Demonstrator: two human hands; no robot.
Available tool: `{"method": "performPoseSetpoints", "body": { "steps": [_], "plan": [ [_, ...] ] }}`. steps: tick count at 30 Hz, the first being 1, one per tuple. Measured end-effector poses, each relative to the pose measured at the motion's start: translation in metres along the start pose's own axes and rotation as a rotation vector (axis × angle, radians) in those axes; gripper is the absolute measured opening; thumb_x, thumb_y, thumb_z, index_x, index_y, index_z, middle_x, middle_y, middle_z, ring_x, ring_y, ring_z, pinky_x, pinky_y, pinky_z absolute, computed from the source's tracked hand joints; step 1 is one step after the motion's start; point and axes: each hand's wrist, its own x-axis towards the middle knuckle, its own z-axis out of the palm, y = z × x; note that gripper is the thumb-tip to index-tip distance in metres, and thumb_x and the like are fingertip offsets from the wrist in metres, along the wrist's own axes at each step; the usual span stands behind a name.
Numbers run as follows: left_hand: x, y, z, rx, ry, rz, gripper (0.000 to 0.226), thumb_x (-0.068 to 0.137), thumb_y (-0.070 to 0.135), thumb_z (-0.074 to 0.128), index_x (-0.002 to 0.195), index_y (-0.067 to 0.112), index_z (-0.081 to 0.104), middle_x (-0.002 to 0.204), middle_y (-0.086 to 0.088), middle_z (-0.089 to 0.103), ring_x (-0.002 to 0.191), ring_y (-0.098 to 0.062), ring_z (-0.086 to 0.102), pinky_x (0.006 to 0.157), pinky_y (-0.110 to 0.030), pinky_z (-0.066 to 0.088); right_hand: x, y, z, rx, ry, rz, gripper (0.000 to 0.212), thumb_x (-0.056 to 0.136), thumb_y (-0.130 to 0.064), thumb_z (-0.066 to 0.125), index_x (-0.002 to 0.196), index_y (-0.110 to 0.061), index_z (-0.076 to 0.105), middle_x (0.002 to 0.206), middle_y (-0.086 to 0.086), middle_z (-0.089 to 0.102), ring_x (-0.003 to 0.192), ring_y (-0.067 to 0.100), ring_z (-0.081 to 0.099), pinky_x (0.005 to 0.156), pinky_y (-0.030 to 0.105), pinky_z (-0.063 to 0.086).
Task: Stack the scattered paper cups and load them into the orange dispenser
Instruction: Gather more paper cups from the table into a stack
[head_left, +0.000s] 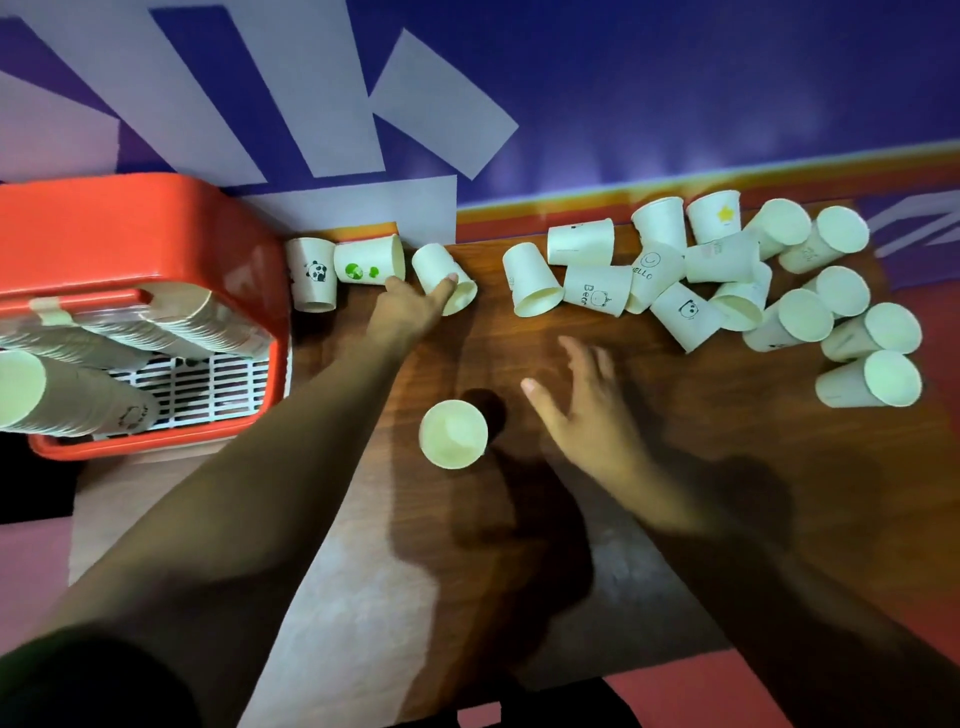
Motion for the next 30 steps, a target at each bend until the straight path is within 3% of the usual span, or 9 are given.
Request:
{"method": "performPoseSetpoints", "body": {
  "steps": [4,9,14,16,18,20,24,27,30],
  "plan": [
    [0.028,0.003,0.019,-0.103,-0.042,-0.139,0.094,0.081,0.072,0.064,0.139,0.0,0.047,0.133,-0.016,0.06,0.117,-0.034,0.061,0.096,-0.044,0.054,0.025,0.024,-0.015,-0.056,0.133,0.023,0.064,0.092,-0.052,0.053,0.141,-0.013,0.042,0.14,0.014,0.041,0.124,0.029,0.051,0.092,0.04,0.052],
    [0.039,-0.009,0.025,-0.111,-0.084,-0.085,0.058,0.09,0.049,0.066,0.122,0.0,0.064,0.123,-0.018,0.066,0.109,-0.033,0.064,0.096,-0.046,0.056,0.049,0.024,-0.013,-0.049,0.166,0.01,0.055,0.095,-0.047,0.052,0.135,-0.009,0.046,0.139,0.016,0.042,0.125,0.03,0.05,0.099,0.041,0.048],
    [0.033,-0.017,0.023,-0.229,-0.029,-0.033,0.045,0.089,0.037,0.073,0.112,-0.001,0.067,0.11,-0.017,0.069,0.107,-0.031,0.067,0.092,-0.043,0.056,0.084,0.007,-0.007,-0.14,0.188,0.015,0.051,0.095,-0.04,0.055,0.133,-0.007,0.046,0.13,0.016,0.047,0.117,0.03,0.051,0.093,0.037,0.048],
    [0.032,-0.016,0.024,-0.295,-0.024,-0.038,0.048,0.089,0.038,0.071,0.117,-0.001,0.064,0.109,-0.014,0.067,0.104,-0.029,0.067,0.083,-0.042,0.057,0.102,0.0,-0.005,-0.224,0.211,-0.001,0.051,0.095,-0.039,0.054,0.133,-0.005,0.046,0.129,0.017,0.048,0.115,0.031,0.052,0.092,0.039,0.049],
    [0.034,-0.012,0.025,-0.38,-0.036,-0.077,0.058,0.09,0.043,0.065,0.131,0.004,0.052,0.123,-0.013,0.063,0.107,-0.026,0.064,0.074,-0.035,0.055,0.119,-0.007,-0.003,-0.328,0.203,-0.022,0.052,0.096,-0.039,0.051,0.133,-0.003,0.046,0.129,0.019,0.05,0.117,0.033,0.051,0.093,0.04,0.047],
    [0.039,-0.005,0.028,-0.419,-0.053,-0.095,0.065,0.092,0.047,0.059,0.14,0.008,0.043,0.132,-0.01,0.058,0.113,-0.027,0.06,0.077,-0.035,0.053,0.135,-0.012,0.002,-0.388,0.157,0.001,0.052,0.097,-0.041,0.048,0.134,-0.004,0.045,0.129,0.018,0.051,0.119,0.033,0.051,0.091,0.041,0.047],
    [0.051,0.01,0.041,-0.309,-0.082,-0.068,0.079,0.089,0.061,0.06,0.143,0.007,0.043,0.133,-0.008,0.056,0.117,-0.028,0.058,0.096,-0.044,0.053,0.152,-0.01,0.019,-0.326,0.06,0.028,0.049,0.097,-0.04,0.049,0.134,-0.009,0.047,0.126,0.017,0.057,0.115,0.033,0.055,0.088,0.041,0.048],
    [0.059,0.012,0.048,-0.222,-0.082,-0.045,0.069,0.09,0.052,0.066,0.138,0.006,0.049,0.129,-0.011,0.06,0.116,-0.03,0.06,0.102,-0.046,0.052,0.155,-0.008,0.032,-0.24,0.037,0.042,0.051,0.094,-0.041,0.053,0.134,-0.01,0.043,0.123,0.018,0.059,0.111,0.037,0.057,0.084,0.041,0.047],
    [0.056,0.008,0.048,-0.294,-0.072,-0.01,0.056,0.091,0.041,0.067,0.131,0.005,0.053,0.122,-0.011,0.062,0.108,-0.028,0.062,0.098,-0.045,0.054,0.156,-0.01,0.038,-0.122,-0.025,0.114,0.056,0.092,-0.04,0.057,0.136,-0.011,0.039,0.127,0.017,0.058,0.113,0.036,0.057,0.082,0.039,0.046]
  ]
}}
